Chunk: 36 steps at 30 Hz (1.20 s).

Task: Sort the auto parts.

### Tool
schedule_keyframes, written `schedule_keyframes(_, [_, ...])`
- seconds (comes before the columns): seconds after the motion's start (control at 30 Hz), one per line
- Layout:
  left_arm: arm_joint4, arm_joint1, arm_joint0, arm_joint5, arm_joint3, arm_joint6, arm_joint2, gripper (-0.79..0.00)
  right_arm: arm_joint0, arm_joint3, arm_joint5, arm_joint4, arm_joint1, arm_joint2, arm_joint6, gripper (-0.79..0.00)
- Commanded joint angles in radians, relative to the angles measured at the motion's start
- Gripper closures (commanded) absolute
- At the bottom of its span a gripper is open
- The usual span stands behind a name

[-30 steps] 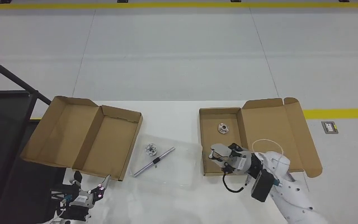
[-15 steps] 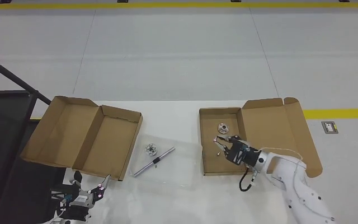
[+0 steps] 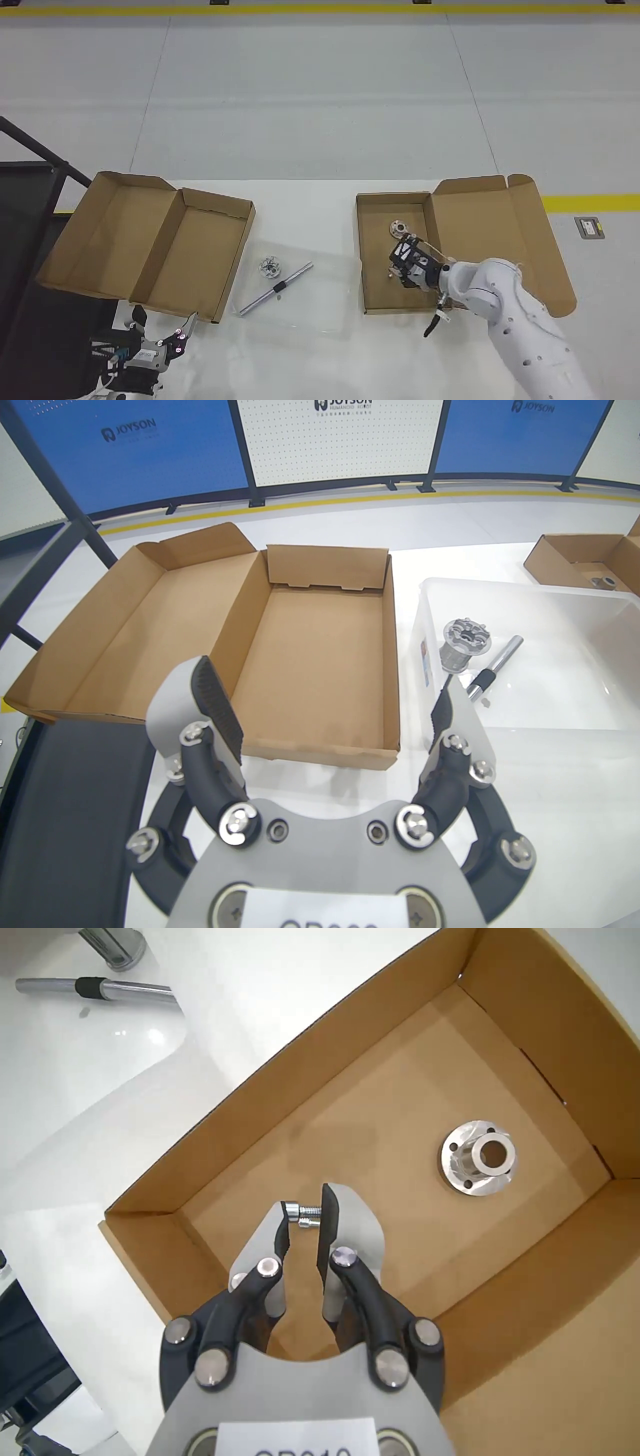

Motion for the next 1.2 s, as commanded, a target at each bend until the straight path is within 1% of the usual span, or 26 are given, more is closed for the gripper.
schedule_keyframes(0.0, [0.000,0.000,0.000,0.000,0.000,0.000,0.000,-0.785,0.021,0.036,-0.015,0.005,-0.006,-0.018,-0.023,0.000])
schedule_keyframes(0.03, [0.000,0.000,0.000,0.000,0.000,0.000,0.000,-0.785,0.031,0.052,-0.024,0.006,-0.009,-0.028,-0.037,0.000])
schedule_keyframes(0.33, [0.000,0.000,0.000,0.000,0.000,0.000,0.000,-0.785,0.109,0.180,-0.002,0.001,-0.038,-0.106,-0.069,0.000])
schedule_keyframes(0.6, [0.000,0.000,0.000,0.000,0.000,0.000,0.000,-0.785,0.152,0.269,-0.003,0.007,-0.052,-0.135,-0.099,0.000])
schedule_keyframes(0.73, [0.000,0.000,0.000,0.000,0.000,0.000,0.000,-0.785,0.164,0.290,0.000,0.009,-0.058,-0.146,-0.101,-0.003])
schedule_keyframes(0.8, [0.000,0.000,0.000,0.000,0.000,0.000,0.000,-0.785,0.169,0.296,0.001,0.008,-0.059,-0.150,-0.097,-0.086])
schedule_keyframes(0.87, [0.000,0.000,0.000,0.000,0.000,0.000,0.000,-0.785,0.172,0.300,0.001,0.007,-0.060,-0.151,-0.098,-0.132])
schedule_keyframes(1.03, [0.000,0.000,0.000,0.000,0.000,0.000,0.000,-0.785,0.174,0.303,0.000,0.002,-0.060,-0.151,-0.099,-0.117])
schedule_keyframes(1.17, [0.000,0.000,0.000,0.000,0.000,0.000,0.000,-0.785,0.165,0.290,-0.002,-0.003,-0.055,-0.142,-0.103,-0.129])
